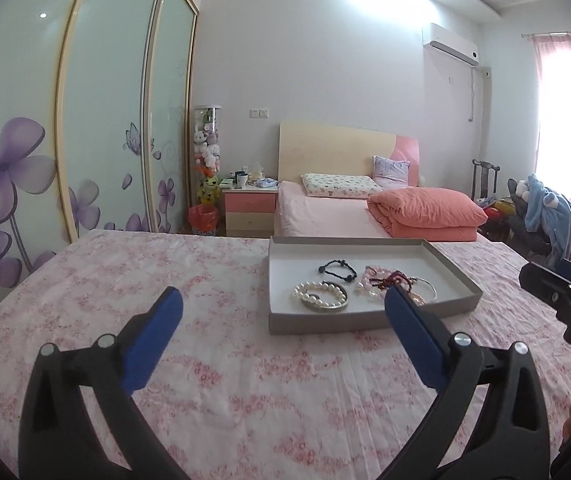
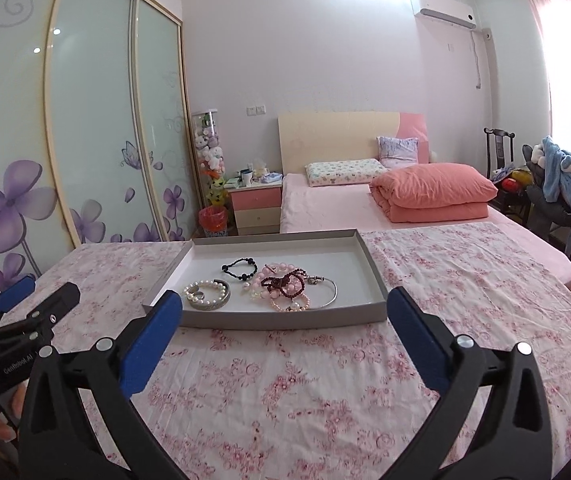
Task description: Organize jewelry
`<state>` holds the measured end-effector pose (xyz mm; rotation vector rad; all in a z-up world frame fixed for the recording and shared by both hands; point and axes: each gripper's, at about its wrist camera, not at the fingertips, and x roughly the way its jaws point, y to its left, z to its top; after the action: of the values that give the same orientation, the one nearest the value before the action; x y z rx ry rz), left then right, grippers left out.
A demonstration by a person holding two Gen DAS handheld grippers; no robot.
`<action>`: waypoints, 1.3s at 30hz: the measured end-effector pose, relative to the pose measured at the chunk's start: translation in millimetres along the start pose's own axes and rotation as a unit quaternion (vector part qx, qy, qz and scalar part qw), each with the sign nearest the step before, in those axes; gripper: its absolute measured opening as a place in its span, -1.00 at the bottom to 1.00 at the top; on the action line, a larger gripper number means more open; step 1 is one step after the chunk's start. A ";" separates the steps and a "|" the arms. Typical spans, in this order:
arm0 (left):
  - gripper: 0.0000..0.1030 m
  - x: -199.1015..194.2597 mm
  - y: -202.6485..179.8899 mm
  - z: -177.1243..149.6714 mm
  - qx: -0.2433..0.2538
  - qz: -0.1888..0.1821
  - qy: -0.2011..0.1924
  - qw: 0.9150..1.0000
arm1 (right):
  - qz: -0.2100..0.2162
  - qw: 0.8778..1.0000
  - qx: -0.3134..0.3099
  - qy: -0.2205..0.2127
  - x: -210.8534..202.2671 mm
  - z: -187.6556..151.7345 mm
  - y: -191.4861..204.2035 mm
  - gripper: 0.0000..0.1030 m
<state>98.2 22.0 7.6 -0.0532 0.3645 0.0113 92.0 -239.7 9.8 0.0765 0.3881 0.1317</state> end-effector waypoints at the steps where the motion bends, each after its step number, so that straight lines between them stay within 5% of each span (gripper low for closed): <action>1: 0.92 -3.0 0.2 -1.8 -0.002 0.000 -0.002 1.000 | -0.003 1.000 -0.001 -0.004 -3.7 -1.4 0.6 0.97; 39: 0.92 -22.3 -8.3 -19.3 0.002 -0.014 -0.014 1.000 | 0.006 0.999 -0.008 -0.032 -24.4 -30.1 0.5 0.97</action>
<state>70.7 12.6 -2.0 -0.0540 0.3360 -0.0158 58.1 -241.3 -8.8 0.0671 0.3228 0.1442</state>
